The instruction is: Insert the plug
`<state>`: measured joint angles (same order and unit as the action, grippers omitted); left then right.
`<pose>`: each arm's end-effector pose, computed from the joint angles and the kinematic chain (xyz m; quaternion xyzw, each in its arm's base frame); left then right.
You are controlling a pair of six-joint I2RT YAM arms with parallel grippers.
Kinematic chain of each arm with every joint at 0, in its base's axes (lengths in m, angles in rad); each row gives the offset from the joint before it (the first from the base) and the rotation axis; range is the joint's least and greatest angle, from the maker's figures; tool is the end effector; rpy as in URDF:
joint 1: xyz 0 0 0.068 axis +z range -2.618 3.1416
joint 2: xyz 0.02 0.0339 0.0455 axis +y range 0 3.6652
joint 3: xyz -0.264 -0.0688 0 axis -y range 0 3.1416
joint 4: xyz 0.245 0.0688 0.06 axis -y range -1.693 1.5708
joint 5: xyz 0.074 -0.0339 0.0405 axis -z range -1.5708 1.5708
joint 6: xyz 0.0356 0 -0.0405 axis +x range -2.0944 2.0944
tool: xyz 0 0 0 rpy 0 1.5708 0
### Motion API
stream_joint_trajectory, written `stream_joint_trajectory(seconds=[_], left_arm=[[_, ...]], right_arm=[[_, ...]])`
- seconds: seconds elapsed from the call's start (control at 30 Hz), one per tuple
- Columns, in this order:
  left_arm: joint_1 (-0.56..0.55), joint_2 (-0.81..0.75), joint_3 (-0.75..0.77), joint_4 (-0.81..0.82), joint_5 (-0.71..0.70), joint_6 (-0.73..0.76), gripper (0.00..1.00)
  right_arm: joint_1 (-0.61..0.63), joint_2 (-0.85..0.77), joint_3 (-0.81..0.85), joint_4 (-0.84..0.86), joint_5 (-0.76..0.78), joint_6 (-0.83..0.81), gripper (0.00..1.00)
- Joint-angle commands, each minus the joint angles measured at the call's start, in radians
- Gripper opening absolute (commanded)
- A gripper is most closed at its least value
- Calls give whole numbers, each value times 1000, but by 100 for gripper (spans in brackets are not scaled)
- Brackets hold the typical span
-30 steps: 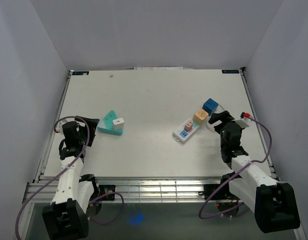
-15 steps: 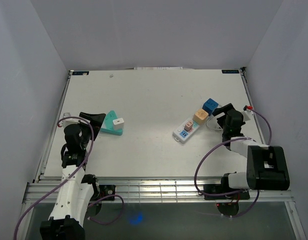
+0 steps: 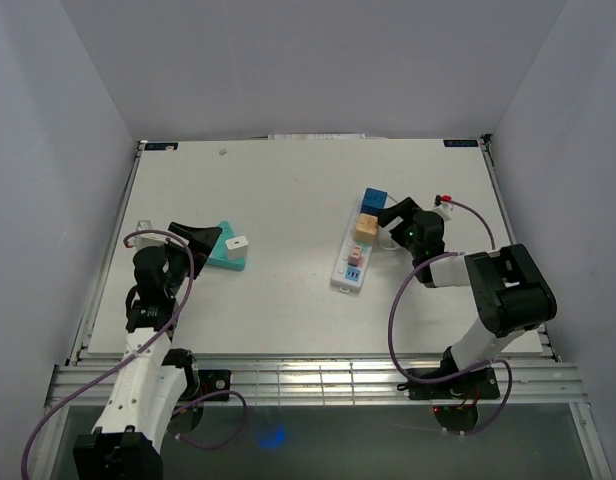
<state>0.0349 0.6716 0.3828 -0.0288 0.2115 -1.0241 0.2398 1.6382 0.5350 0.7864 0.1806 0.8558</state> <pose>0.1688 -0.0016 0.2315 -0.3534 0.7265 -0.3520 0.4726 0.2981 0.0663 0.1513 0.2949 0.7525 0.2420 0.5369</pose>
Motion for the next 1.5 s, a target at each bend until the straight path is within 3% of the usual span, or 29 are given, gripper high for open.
stream_joint_trajectory(seconds=[0.0, 0.17, 0.37, 0.47, 0.57, 0.7, 0.83, 1.0, 1.1, 1.47], left_arm=[[-6, -27, -7, 20, 5, 29, 98], [-7, 3, 4, 20, 15, 53, 98], [-9, 17, -13, 147, 150, 114, 98], [-27, 11, -16, 161, 146, 139, 98], [-105, 35, -10, 164, 106, 147, 98], [-242, 104, 10, 165, -77, 141, 98], [-496, 232, 54, 168, -304, 148, 98], [-630, 350, 105, 230, -356, 226, 98], [-653, 410, 133, 240, -330, 260, 98], [-655, 336, 111, 263, -343, 320, 98]], right_arm=[[124, 18, 16, -30, -46, -26, 90], [147, -33, -3, -15, -25, -24, 90], [133, -254, 22, -157, 77, -191, 90], [135, -369, 19, -208, 92, -234, 90], [135, -475, -1, -286, 86, -256, 90], [135, -604, -102, -271, 11, -267, 90], [138, -792, -228, -253, -12, -322, 90], [138, -971, -317, -236, -38, -394, 90], [136, -991, -368, -125, -81, -413, 90], [136, -936, -320, -194, -69, -354, 90]])
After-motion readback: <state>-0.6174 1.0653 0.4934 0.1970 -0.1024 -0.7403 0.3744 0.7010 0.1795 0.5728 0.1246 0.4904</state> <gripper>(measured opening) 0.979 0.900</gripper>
